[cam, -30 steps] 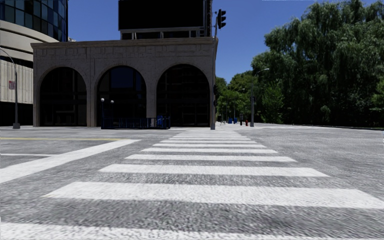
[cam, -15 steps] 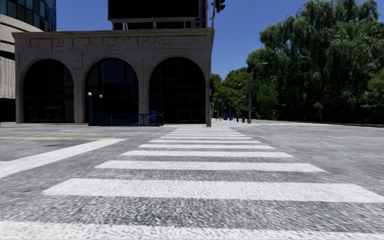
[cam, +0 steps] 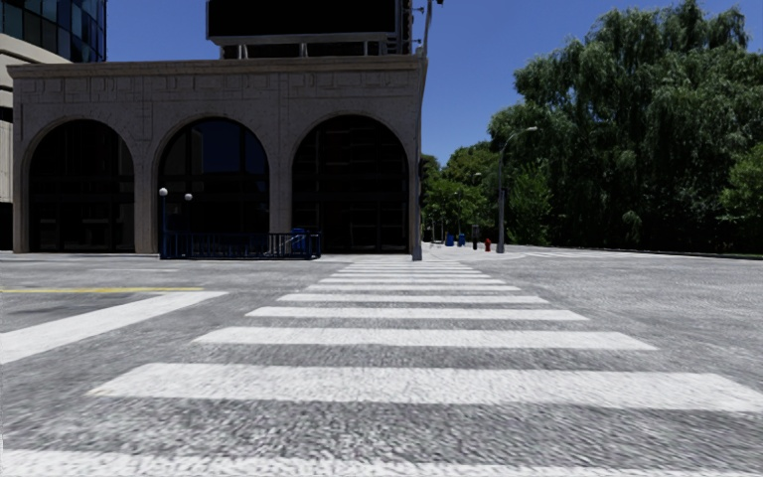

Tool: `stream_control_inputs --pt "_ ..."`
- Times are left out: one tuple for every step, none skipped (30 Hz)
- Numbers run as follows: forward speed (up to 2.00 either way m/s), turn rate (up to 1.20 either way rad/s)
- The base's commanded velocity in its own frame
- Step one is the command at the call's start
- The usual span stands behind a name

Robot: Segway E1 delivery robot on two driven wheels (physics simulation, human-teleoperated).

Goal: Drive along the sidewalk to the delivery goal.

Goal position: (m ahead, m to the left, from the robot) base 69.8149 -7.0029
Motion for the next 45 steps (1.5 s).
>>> stream_control_inputs --pt "2.00 0.00" --pt "2.00 0.00" --pt "2.00 0.00" --pt "2.00 0.00" --pt "2.00 0.00" --pt "2.00 0.00" --pt "2.00 0.00" --pt "2.00 0.00" --pt "2.00 0.00" --pt "2.00 0.00" --pt "2.00 0.00" --pt "2.00 0.00" --pt "2.00 0.00" --pt "2.00 0.00" --pt "2.00 0.00" --pt "2.00 0.00" --pt "2.00 0.00" --pt "2.00 0.00" --pt "2.00 0.00" --pt "2.00 0.00" --pt "2.00 0.00" --pt "2.00 0.00" --pt "2.00 0.00" --pt "2.00 0.00" --pt "2.00 0.00" --pt "2.00 0.00" --pt "2.00 0.00" --pt "2.00 0.00" --pt "2.00 0.00" --pt "2.00 0.00" --pt "2.00 0.00" --pt "2.00 0.00" --pt "2.00 0.00" --pt "2.00 0.00" --pt "2.00 0.00" --pt "2.00 0.00" --pt "2.00 0.00" --pt "2.00 0.00" --pt "2.00 0.00" --pt "2.00 0.00" --pt "2.00 0.00" --pt "2.00 0.00" --pt "2.00 0.00" --pt "2.00 0.00" --pt "2.00 0.00"
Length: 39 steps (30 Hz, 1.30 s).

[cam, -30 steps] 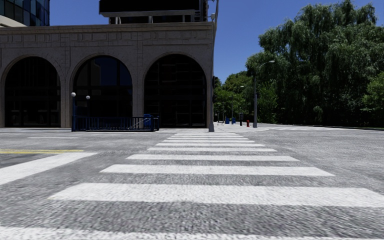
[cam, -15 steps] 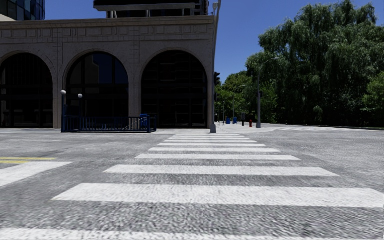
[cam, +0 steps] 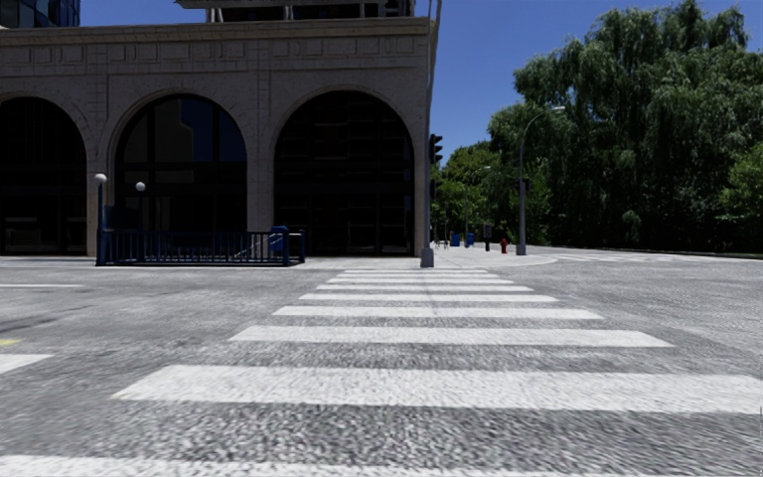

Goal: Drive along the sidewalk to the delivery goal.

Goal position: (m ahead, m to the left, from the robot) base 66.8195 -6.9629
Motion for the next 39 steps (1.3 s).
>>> stream_control_inputs --pt "2.00 0.00" --pt "2.00 0.00" --pt "2.00 0.00" --pt "2.00 0.00" --pt "2.00 0.00" --pt "2.00 0.00" --pt "2.00 0.00" --pt "2.00 0.00" --pt "2.00 0.00" --pt "2.00 0.00" --pt "2.00 0.00" --pt "2.00 0.00" --pt "2.00 0.00" --pt "2.00 0.00" --pt "2.00 0.00" --pt "2.00 0.00" --pt "2.00 0.00" --pt "2.00 0.00" --pt "2.00 0.00" --pt "2.00 0.00" --pt "2.00 0.00" --pt "2.00 0.00" --pt "2.00 0.00" --pt "2.00 0.00" --pt "2.00 0.00" --pt "2.00 0.00" --pt "2.00 0.00" --pt "2.00 0.00" --pt "2.00 0.00" --pt "2.00 0.00" --pt "2.00 0.00" --pt "2.00 0.00" --pt "2.00 0.00" --pt "2.00 0.00" --pt "2.00 0.00" --pt "2.00 0.00" --pt "2.00 0.00" --pt "2.00 0.00" --pt "2.00 0.00"
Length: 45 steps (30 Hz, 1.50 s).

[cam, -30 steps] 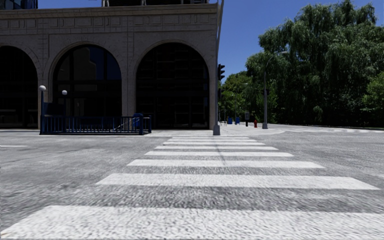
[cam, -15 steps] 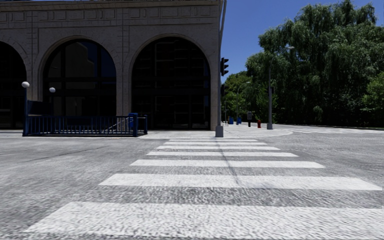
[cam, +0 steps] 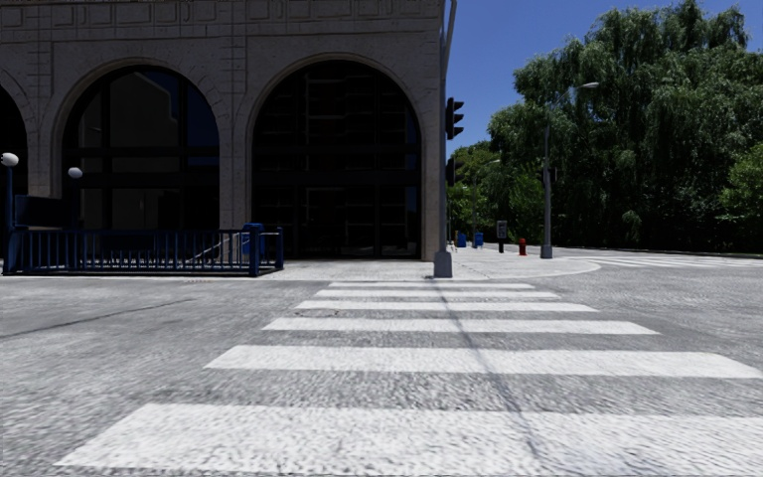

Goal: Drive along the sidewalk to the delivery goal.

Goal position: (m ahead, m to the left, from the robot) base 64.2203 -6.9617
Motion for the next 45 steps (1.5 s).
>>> stream_control_inputs --pt "2.00 0.00" --pt "2.00 0.00" --pt "2.00 0.00" --pt "2.00 0.00" --pt "2.00 0.00" --pt "2.00 0.00" --pt "2.00 0.00" --pt "2.00 0.00" --pt "2.00 0.00" --pt "2.00 0.00" --pt "2.00 0.00" --pt "2.00 0.00" --pt "2.00 0.00" --pt "2.00 0.00" --pt "2.00 0.00" --pt "2.00 0.00" --pt "2.00 0.00" --pt "2.00 0.00" --pt "2.00 0.00" --pt "2.00 0.00" --pt "2.00 0.00" --pt "2.00 0.00" --pt "2.00 0.00" --pt "2.00 0.00" --pt "2.00 0.00" --pt "2.00 0.00" --pt "2.00 0.00" --pt "2.00 0.00" --pt "2.00 0.00" --pt "2.00 0.00" --pt "2.00 0.00" --pt "2.00 0.00" --pt "2.00 0.00" --pt "2.00 0.00" --pt "2.00 0.00" --pt "2.00 0.00" --pt "2.00 0.00" --pt "2.00 0.00" --pt "2.00 -0.09" --pt "2.00 -0.12" --pt "2.00 -0.14" --pt "2.00 -0.15" --pt "2.00 -0.16" --pt "2.00 -0.16" --pt "2.00 -0.16"
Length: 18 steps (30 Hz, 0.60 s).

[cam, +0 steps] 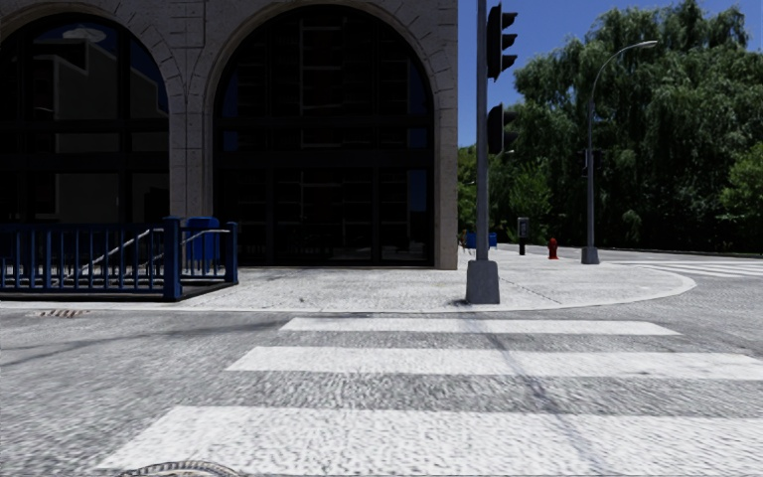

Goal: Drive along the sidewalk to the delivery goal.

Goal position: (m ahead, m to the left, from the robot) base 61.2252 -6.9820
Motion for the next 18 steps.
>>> stream_control_inputs --pt "2.00 -0.16" --pt "2.00 -0.16" --pt "2.00 -0.16" --pt "2.00 -0.16" --pt "2.00 -0.16" --pt "2.00 -0.16" --pt "2.00 -0.16" --pt "2.00 -0.16" --pt "2.00 -0.16" --pt "2.00 -0.16" --pt "2.00 -0.16" --pt "2.00 -0.16" --pt "2.00 -0.16" --pt "2.00 -0.16" --pt "2.00 -0.16" --pt "2.00 -0.16" --pt "2.00 -0.16" --pt "2.00 -0.16"
